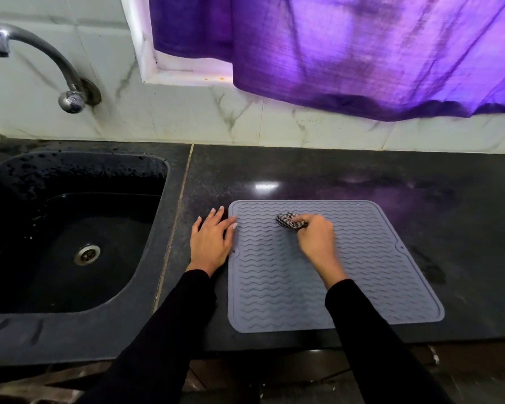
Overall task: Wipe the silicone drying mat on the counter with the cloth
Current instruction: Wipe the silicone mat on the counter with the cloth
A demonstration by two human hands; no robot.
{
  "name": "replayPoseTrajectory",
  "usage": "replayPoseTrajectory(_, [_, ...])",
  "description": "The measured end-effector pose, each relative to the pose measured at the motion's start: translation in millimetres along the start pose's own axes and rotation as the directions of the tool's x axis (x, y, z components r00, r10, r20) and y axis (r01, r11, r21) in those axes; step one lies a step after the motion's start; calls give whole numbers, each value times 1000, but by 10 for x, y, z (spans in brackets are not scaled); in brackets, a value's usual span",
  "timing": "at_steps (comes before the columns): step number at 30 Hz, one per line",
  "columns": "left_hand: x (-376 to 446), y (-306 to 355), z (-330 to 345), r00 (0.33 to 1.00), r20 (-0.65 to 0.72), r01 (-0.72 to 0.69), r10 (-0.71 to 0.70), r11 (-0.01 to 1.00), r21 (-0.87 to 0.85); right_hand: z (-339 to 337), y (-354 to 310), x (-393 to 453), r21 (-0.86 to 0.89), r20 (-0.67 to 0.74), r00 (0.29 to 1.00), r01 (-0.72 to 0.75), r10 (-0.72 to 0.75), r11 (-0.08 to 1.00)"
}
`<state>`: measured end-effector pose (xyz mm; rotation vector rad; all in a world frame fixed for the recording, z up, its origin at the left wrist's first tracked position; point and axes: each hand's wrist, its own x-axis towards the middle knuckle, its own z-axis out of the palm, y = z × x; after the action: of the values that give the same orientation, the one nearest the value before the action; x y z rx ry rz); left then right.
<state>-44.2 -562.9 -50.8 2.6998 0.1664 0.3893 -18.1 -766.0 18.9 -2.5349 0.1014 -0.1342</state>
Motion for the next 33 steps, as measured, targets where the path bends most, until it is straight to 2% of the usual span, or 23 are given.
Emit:
replayPoseTrajectory(3, [-134, 59, -20, 990, 111, 85, -87, 996, 20, 157, -135, -150, 34, 48, 975, 214, -215, 976])
replayPoseTrajectory(6, [-266, 126, 25, 970, 209, 98, -125, 986, 135, 395, -91, -299, -18, 223, 873, 448, -433, 894])
replayPoseTrajectory(10, [-288, 153, 66, 970, 190, 113, -151, 974, 195, 453, 36, -367, -118, 260, 834, 527, -486, 842])
replayPoseTrajectory(16, [-304, 122, 54, 976, 166, 110, -144, 974, 196, 318, 158, -329, -142, 295, 817, 551, -496, 823])
replayPoseTrajectory(21, [-304, 168, 21, 967, 185, 138, -177, 969, 205, 233, 333, -192, -56, 301, 841, 486, -449, 872])
replayPoseTrajectory(23, [-319, 210, -3, 965, 181, 148, -192, 962, 231, 150, 260, -88, 89, 258, 914, 302, -315, 949])
replayPoseTrajectory(25, [-402, 285, -41, 967, 156, 163, -203, 957, 239, 33, 129, -53, 267, 198, 974, 57, -113, 962])
replayPoseTrajectory(26, [-472, 330, -51, 969, 141, 167, -202, 960, 224, -6, 86, -81, 312, 166, 985, -3, -52, 950])
replayPoseTrajectory(27, [-557, 372, -53, 972, 134, 164, -195, 964, 209, -47, 47, -161, 304, 145, 988, -1, -45, 953])
replayPoseTrajectory(30, [-788, 414, 11, 968, 141, 176, -208, 962, 206, -7, 65, -537, 90, 173, 950, 249, -261, 964])
replayPoseTrajectory(33, [-839, 417, 52, 963, 119, 212, -243, 951, 223, 165, 204, -863, -190, 341, 846, 489, -410, 851])
